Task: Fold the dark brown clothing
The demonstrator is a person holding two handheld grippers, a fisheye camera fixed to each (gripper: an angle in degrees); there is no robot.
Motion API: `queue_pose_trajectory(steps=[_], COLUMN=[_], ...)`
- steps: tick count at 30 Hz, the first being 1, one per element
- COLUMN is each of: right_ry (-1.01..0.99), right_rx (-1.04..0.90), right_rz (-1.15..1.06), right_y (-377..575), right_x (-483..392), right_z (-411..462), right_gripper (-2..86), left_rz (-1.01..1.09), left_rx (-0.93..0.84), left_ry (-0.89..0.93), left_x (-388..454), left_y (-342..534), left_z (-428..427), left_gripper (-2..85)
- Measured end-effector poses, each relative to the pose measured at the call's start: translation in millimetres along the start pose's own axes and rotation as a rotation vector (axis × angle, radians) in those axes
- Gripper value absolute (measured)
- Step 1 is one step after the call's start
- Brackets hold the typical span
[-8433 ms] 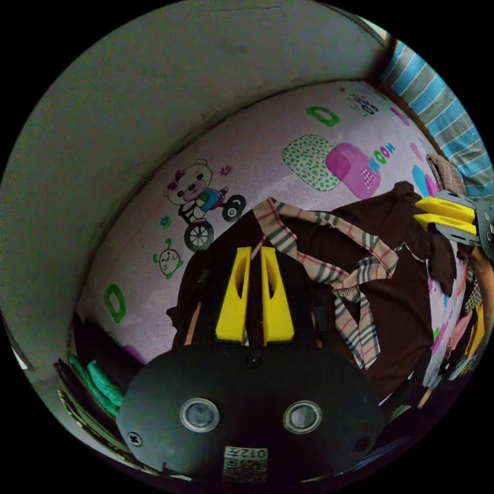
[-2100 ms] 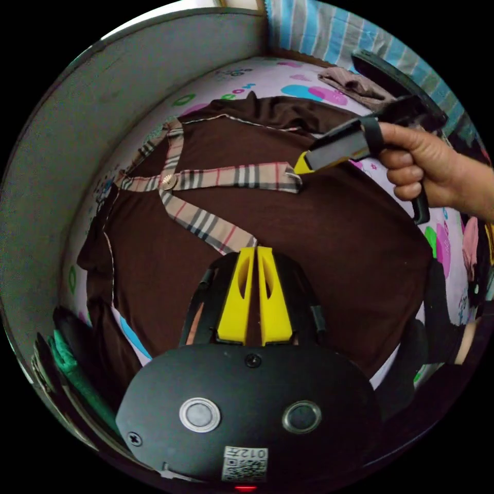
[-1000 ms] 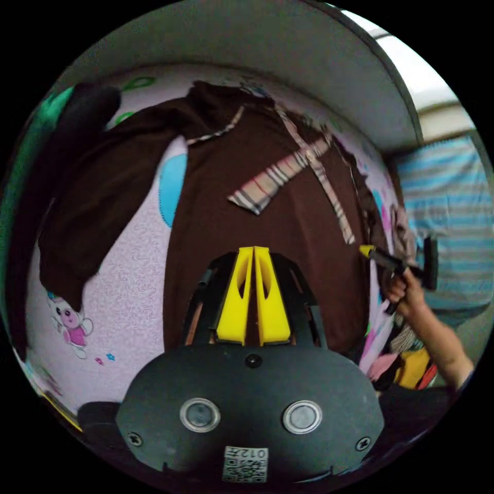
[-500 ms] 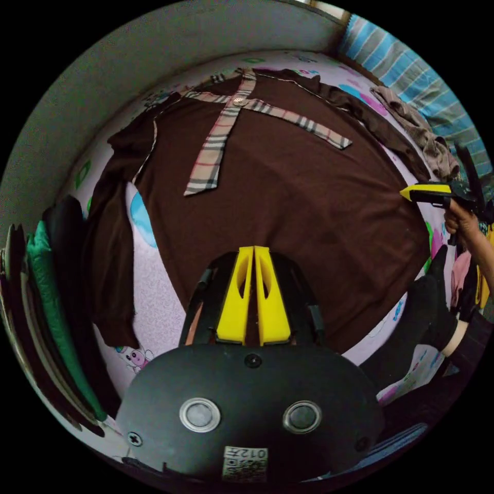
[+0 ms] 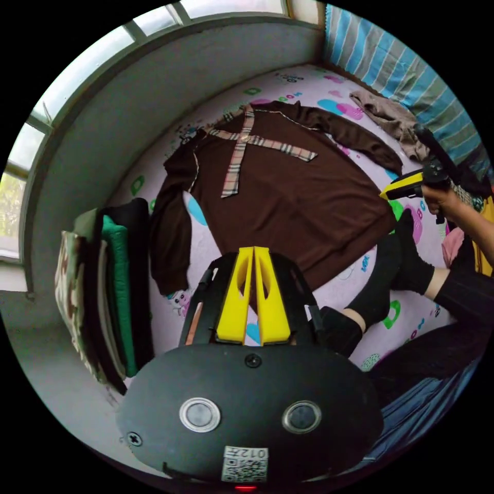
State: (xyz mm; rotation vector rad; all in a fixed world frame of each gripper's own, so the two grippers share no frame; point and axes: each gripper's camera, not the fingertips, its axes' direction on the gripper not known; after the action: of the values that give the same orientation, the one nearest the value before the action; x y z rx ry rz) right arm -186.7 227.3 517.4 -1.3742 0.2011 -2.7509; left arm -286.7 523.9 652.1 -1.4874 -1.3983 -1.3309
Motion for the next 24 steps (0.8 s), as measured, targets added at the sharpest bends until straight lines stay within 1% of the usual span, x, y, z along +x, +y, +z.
queue_pose_trajectory(steps=[3,5,7,8,10,12,14,16,18,20,24], right_ry=[-0.058,-0.038,0.121,0.157,0.195,0.206,0.189,0.120,0.105,0.111,0.168], right_rx=[-0.005,0.020,0.054,0.042,-0.027,-0.007,0.011,-0.005,-0.035,-0.077,-0.014], right_rz=[0.045,0.036,0.006,0.018,0.066,0.114,0.187,0.249,0.283,0.265,0.193], right_y=[22,34,42,43,52,63,73,80,78,70,46], right_x=[-18,-31,-43,-43,-41,-40,-36,-33,-33,-35,-44], right_z=[-8,-15,-23,-23,-28,-36,-40,-29,-14,1,24], right_gripper=[-1.0,-1.0,-1.0,-1.0,-1.0,-1.0,-1.0,-1.0,-1.0,-1.0,-1.0], left_rz=[0.057,0.084,0.067,0.049,0.050,0.081,0.167,0.245,0.320,0.375,0.458], left_rx=[-0.057,-0.109,-0.107,-0.115,-0.131,-0.180,-0.250,-0.285,-0.304,-0.296,-0.266], left_ry=[-0.051,-0.065,-0.051,-0.018,0.032,0.040,0.029,0.031,0.024,0.048,0.097], left_x=[13,23,27,28,32,35,38,38,37,36,35], left_y=[-10,-21,-23,-23,-22,-23,-30,-37,-46,-54,-71], left_z=[-1,7,14,23,42,66,97,117,138,148,162], left_gripper=[0.6,0.6,0.6,0.6,0.7,0.7,0.7,0.7,0.7,0.7,0.7])
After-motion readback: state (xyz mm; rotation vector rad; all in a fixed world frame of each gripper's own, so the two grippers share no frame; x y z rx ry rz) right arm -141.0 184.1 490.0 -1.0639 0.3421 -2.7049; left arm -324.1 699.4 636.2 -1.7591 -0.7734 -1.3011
